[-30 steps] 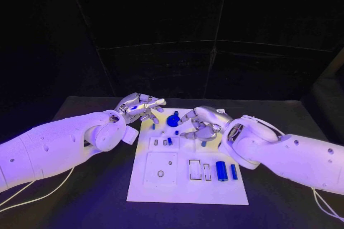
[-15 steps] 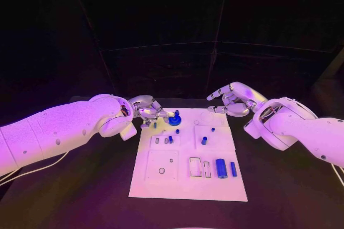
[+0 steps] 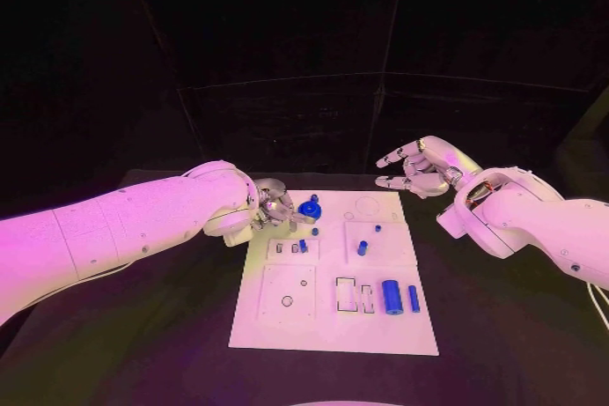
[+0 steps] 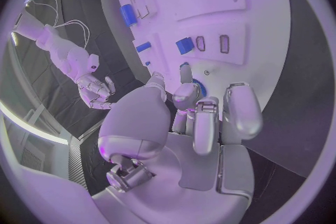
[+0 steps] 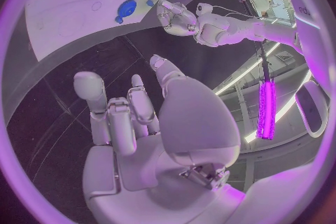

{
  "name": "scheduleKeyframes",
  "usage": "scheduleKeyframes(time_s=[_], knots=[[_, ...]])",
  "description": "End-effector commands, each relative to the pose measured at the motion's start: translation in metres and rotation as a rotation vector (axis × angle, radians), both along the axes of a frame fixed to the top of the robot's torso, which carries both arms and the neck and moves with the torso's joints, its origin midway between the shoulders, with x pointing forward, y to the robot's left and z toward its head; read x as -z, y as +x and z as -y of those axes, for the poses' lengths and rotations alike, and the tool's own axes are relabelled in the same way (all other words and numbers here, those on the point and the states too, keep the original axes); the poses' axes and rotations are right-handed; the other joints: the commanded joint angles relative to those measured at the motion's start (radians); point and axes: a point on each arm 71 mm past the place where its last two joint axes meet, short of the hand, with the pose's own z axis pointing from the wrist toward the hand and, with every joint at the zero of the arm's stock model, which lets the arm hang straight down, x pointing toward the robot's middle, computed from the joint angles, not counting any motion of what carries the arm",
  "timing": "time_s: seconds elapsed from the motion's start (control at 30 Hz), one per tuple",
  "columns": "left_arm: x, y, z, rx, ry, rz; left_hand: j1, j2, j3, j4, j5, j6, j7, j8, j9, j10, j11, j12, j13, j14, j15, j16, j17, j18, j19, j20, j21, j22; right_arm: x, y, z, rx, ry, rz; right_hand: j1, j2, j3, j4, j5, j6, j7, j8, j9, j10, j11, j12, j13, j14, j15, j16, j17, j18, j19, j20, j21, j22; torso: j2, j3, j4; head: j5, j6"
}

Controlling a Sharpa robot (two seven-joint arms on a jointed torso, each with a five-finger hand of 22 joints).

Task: Assemble the parts on the task board

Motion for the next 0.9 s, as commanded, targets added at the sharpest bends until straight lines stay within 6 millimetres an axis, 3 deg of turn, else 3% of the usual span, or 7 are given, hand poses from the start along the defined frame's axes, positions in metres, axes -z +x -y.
scheduleKeyframes(time_s=[0.03, 0.2, 0.3, 0.9], knots=[[0.003, 0.000, 0.001, 0.009, 0.124, -0.023, 0.002, 0.011, -0.012, 0.000, -0.002, -0.009, -0.001, 0.009, 0.010, -0.005, -0.004, 0.005, 0.003, 0.102, -0.007, 0.003, 0.263, -0.013, 0.010, -0.001, 0.013, 0.021, -0.002, 0.002, 0.002, 0.028, 0.016, -0.011, -0.011, -0.001, -0.006, 0.002, 0.005, 0.006, -0.002, 0.005, -0.001, 0.003, 0.002, 0.000, -0.001, 0.104, 0.002, 0.006, 0.263, 0.012, -0.005, 0.000, -0.006, -0.003, 0.003, 0.0003, -0.0031, 0.000, -0.002], [0.005, 0.000, 0.010, 0.030, 0.155, -0.040, 0.005, 0.017, -0.022, 0.000, -0.002, -0.016, -0.002, 0.020, 0.023, -0.003, -0.005, 0.009, 0.005, 0.102, -0.008, 0.003, 0.263, -0.018, 0.021, -0.002, 0.030, 0.049, -0.001, 0.004, 0.002, 0.036, 0.011, -0.019, -0.011, -0.001, -0.007, 0.003, 0.006, 0.007, -0.002, 0.005, -0.001, 0.002, 0.002, -0.001, -0.002, 0.104, 0.002, 0.006, 0.263, 0.013, -0.007, 0.000, -0.008, -0.007, 0.005, 0.0025, -0.0070, 0.004, -0.003], [0.006, 0.000, 0.015, 0.042, 0.169, -0.052, 0.005, 0.019, -0.028, 0.000, -0.002, -0.019, -0.003, 0.026, 0.030, -0.002, -0.005, 0.013, 0.008, 0.102, -0.008, 0.003, 0.263, -0.023, 0.032, -0.002, 0.046, 0.077, -0.001, 0.004, 0.002, 0.039, 0.009, -0.024, -0.011, -0.001, -0.007, 0.003, 0.006, 0.007, -0.002, 0.005, -0.001, 0.002, 0.002, -0.001, -0.002, 0.104, 0.002, 0.006, 0.263, 0.013, -0.008, 0.000, -0.008, -0.008, 0.006, 0.0035, -0.0056, 0.004, -0.005], [0.009, -0.001, 0.023, 0.080, 0.222, -0.103, -0.021, 0.020, -0.071, 0.002, -0.008, -0.032, -0.006, 0.046, 0.057, 0.001, -0.009, 0.023, 0.016, 0.102, -0.012, 0.003, 0.263, -0.029, 0.043, -0.006, 0.067, 0.113, 0.002, 0.008, 0.000, 0.045, 0.000, -0.042, -0.011, -0.001, -0.009, 0.005, 0.012, 0.008, -0.003, 0.006, -0.001, 0.002, 0.001, -0.001, -0.002, 0.104, 0.001, 0.006, 0.263, 0.014, -0.011, 0.000, -0.012, -0.016, 0.005, 0.0019, -0.0062, 0.006, -0.017]])
